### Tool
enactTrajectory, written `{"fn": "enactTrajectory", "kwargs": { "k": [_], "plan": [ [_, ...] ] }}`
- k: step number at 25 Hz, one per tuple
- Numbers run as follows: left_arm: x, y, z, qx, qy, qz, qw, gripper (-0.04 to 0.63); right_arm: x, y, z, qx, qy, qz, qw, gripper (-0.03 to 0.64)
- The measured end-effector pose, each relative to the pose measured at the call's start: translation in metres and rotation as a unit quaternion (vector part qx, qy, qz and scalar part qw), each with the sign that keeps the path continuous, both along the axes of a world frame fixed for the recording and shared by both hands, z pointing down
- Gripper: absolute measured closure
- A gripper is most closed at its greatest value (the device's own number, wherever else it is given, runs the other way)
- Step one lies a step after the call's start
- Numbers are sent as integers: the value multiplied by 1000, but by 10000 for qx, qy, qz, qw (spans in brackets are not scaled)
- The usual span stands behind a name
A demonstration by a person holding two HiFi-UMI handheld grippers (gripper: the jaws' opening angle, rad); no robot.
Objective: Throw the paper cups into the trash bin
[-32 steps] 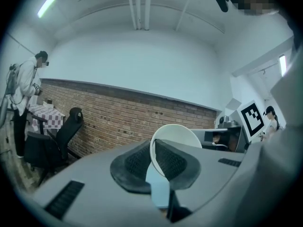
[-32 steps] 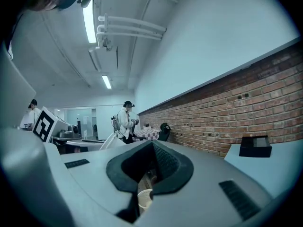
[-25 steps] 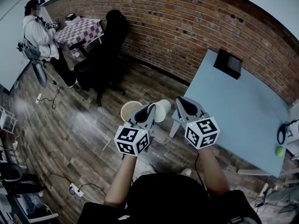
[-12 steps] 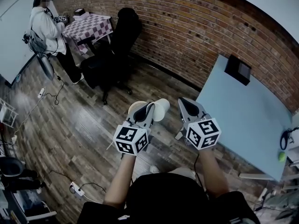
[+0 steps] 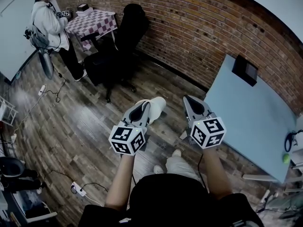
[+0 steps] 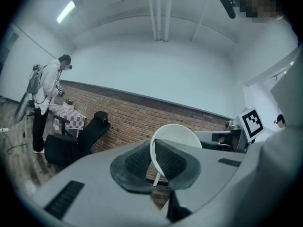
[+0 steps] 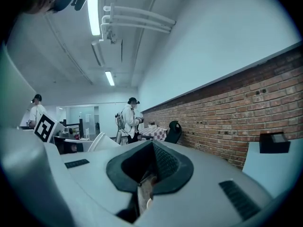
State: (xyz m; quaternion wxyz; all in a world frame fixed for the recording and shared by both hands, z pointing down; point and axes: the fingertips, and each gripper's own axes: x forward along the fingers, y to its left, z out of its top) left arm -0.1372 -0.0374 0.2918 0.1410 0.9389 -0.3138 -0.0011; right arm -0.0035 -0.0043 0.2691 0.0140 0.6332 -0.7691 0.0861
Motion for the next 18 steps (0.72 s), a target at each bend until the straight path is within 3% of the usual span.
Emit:
{"fn": "enactTrajectory", "kwargs": {
  "k": [12,18],
  "plan": [
    [2,-29,0,-79,116,-71,9999,560,-10,-34,-4,17,84,-245,9997,614],
    [8,-61,-8,266,-76,-367,9989,560,-4,-69,-6,56,79,-388,9992,614]
  ]
}}
